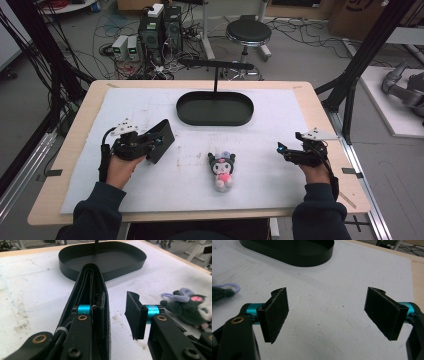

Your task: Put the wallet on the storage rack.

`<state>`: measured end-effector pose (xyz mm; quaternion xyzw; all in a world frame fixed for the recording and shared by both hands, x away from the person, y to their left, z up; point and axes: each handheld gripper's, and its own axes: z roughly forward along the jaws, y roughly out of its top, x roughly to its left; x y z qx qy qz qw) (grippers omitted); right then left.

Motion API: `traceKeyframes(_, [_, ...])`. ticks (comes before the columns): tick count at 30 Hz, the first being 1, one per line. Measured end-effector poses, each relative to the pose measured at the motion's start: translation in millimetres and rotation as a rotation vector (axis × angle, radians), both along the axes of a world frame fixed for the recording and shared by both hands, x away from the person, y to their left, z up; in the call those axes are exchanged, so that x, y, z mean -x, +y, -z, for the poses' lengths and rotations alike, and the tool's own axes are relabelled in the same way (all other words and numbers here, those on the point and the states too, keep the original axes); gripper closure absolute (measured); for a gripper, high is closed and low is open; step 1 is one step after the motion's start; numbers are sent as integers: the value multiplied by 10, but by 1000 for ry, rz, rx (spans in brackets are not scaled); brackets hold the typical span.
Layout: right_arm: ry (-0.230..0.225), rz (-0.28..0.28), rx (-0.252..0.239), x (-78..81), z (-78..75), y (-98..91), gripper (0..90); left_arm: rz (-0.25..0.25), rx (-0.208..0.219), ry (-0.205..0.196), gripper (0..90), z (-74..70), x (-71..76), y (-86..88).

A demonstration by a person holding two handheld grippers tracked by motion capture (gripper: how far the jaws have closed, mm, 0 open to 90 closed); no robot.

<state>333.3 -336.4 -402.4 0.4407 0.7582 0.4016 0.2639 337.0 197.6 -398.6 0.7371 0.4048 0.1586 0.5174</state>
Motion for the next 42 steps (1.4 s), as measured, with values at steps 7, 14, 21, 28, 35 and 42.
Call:
traceKeyframes(7, [2, 0, 0, -1, 4, 9, 198, -53, -118, -55, 867, -34, 23, -39])
traceKeyframes(14, [2, 1, -2, 0, 8, -6, 198, -152, -186, -155, 868, -115, 0, 213])
traceKeyframes(21, [1, -3, 0, -9, 13, 9, 198, -217, -196, -131, 867, -81, -49, 372])
traceKeyframes(28, [5, -5, 0, -10, 12, 15, 198, -177, -127, -53, 867, -29, -68, 309])
traceKeyframes(35, [4, -2, 0, -8, 12, 1, 198, -132, -75, -39, 867, -32, -52, 273])
traceKeyframes(42, [2, -4, 2, -7, 11, 3, 198, -96, -107, -63, 851, -6, -53, 207])
